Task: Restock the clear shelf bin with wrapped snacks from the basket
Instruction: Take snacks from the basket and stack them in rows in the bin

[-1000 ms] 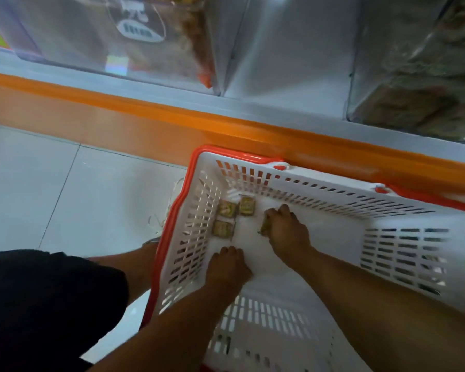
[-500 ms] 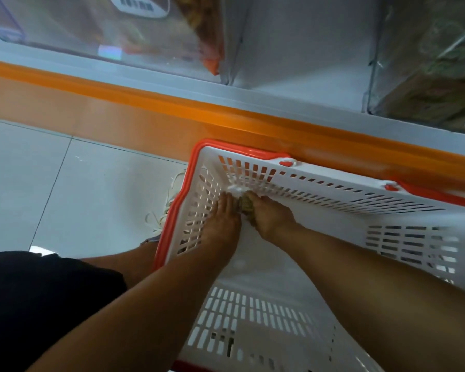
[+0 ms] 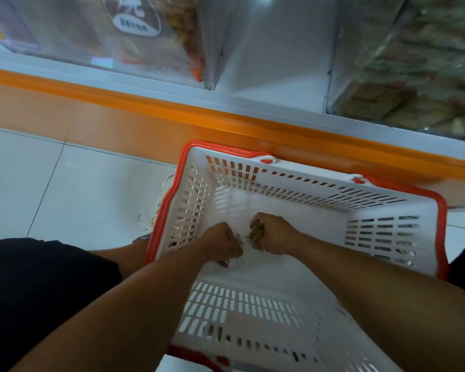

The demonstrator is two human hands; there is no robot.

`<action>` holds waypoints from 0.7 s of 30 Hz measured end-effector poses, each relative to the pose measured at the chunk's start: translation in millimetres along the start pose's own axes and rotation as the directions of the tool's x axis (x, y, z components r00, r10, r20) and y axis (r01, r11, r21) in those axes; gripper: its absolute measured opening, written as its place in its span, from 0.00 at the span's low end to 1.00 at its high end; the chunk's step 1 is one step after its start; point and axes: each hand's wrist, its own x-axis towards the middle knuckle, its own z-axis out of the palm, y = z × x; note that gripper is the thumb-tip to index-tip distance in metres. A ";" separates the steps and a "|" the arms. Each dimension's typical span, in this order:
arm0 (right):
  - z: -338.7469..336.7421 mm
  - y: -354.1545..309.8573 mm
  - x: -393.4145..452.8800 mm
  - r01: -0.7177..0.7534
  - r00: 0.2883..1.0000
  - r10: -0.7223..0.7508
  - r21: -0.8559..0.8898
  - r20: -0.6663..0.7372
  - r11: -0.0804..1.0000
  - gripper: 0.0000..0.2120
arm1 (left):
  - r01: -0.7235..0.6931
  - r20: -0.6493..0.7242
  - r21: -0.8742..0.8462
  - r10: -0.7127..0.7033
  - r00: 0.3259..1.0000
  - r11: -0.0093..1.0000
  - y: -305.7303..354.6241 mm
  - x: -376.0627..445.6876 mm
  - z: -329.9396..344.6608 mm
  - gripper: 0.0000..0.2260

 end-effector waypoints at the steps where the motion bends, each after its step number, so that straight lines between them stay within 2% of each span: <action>1: -9.0 -5.6 -10.2 -0.034 0.999 0.033 0.038 0.033 0.999 0.17 | 0.016 0.049 -0.079 -0.013 0.999 0.997 7.1 -4.8 -5.3 0.09; 4: -35.3 -34.4 -53.0 -0.024 0.996 0.008 0.197 0.084 0.980 0.11 | 0.023 0.231 -0.156 0.014 0.973 0.987 42.1 -32.4 -34.1 0.04; 5: -43.9 -45.9 -70.6 0.020 0.998 -0.035 0.246 0.054 0.969 0.11 | 0.024 0.297 -0.170 0.028 0.954 0.985 56.3 -45.7 -46.7 0.04; 8: -71.3 -72.0 -130.8 0.209 0.977 -0.185 0.305 -0.104 0.929 0.10 | -0.017 0.507 -0.205 0.121 0.854 0.979 98.3 -98.3 -84.0 0.13; 11: -103.7 -87.2 -191.2 0.324 0.936 -0.261 0.293 -0.236 0.899 0.17 | -0.080 0.582 -0.271 0.229 0.780 0.959 138.0 -159.0 -116.5 0.18; 13: -129.3 -98.2 -231.0 0.434 0.878 -0.339 0.265 -0.338 0.861 0.21 | -0.178 0.524 -0.363 0.359 0.772 0.915 163.5 -200.2 -133.5 0.22; 15: -153.7 -108.8 -266.2 0.555 0.781 -0.414 0.215 -0.468 0.804 0.20 | -0.304 0.419 -0.472 0.514 0.749 0.828 189.1 -238.3 -142.6 0.18; 18: -186.5 -116.7 -298.5 0.687 0.649 -0.395 0.279 -0.650 0.671 0.23 | -0.479 0.137 -0.575 0.656 0.742 0.663 218.9 -281.9 -142.8 0.15; 19: -195.3 -117.1 -303.6 0.711 0.647 -0.368 0.356 -0.667 0.606 0.23 | -0.518 0.046 -0.605 0.677 0.735 0.604 225.8 -292.1 -140.6 0.16; 21: -208.7 -119.7 -309.1 0.689 0.717 -0.332 0.552 -0.613 0.469 0.22 | -0.554 -0.052 -0.678 0.719 0.693 0.484 236.5 -306.8 -133.3 0.17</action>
